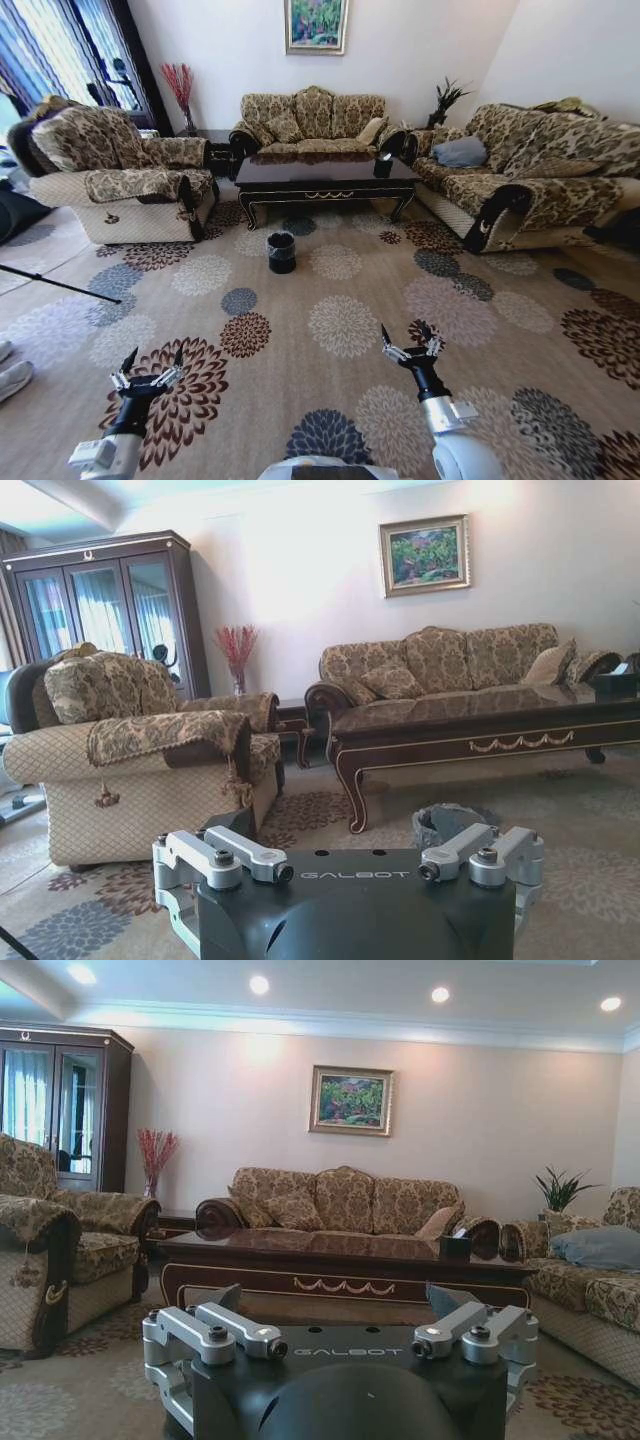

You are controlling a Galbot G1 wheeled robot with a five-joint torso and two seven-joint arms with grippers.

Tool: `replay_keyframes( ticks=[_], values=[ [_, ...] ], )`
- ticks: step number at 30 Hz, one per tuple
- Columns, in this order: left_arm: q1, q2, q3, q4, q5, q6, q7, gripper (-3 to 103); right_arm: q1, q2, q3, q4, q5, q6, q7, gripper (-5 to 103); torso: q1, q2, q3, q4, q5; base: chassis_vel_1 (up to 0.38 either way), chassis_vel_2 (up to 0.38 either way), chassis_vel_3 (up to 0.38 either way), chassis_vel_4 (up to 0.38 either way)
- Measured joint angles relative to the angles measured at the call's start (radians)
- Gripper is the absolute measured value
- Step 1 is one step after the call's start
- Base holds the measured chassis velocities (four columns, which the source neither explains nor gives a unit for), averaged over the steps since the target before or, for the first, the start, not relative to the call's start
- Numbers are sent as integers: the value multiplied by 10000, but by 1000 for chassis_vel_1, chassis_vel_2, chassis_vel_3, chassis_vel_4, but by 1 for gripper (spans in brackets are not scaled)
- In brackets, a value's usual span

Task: Move to the front of the table and pick up the trash from the floor, then place it into the trash bin.

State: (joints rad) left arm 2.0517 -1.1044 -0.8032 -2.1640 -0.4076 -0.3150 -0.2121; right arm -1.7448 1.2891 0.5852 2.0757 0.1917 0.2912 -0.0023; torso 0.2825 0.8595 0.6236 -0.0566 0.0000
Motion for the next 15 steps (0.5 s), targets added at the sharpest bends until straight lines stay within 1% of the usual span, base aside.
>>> replay_keyframes(
  ticks=[3,5,9,11,13,15],
  values=[
    [0,0,0,0,0,0,0,100,0,1,0,0,0,0,0,100,70,161,89,0,0,0,0,0,0],
    [0,0,0,0,0,0,0,100,0,0,0,0,0,0,0,100,86,198,110,0,0,0,0,0,0],
    [0,0,0,0,0,0,0,100,0,1,0,0,0,0,0,100,191,438,245,0,0,0,0,0,0],
    [0,0,0,0,0,0,0,100,0,0,0,0,0,0,0,100,206,471,263,1,0,0,0,0,0],
    [0,0,0,0,0,0,-1,100,0,0,0,0,0,0,-1,100,273,614,338,0,0,0,0,0,0],
    [0,0,0,0,0,0,0,100,0,0,0,0,0,0,0,100,293,656,362,1,0,0,0,0,0]
  ],
)
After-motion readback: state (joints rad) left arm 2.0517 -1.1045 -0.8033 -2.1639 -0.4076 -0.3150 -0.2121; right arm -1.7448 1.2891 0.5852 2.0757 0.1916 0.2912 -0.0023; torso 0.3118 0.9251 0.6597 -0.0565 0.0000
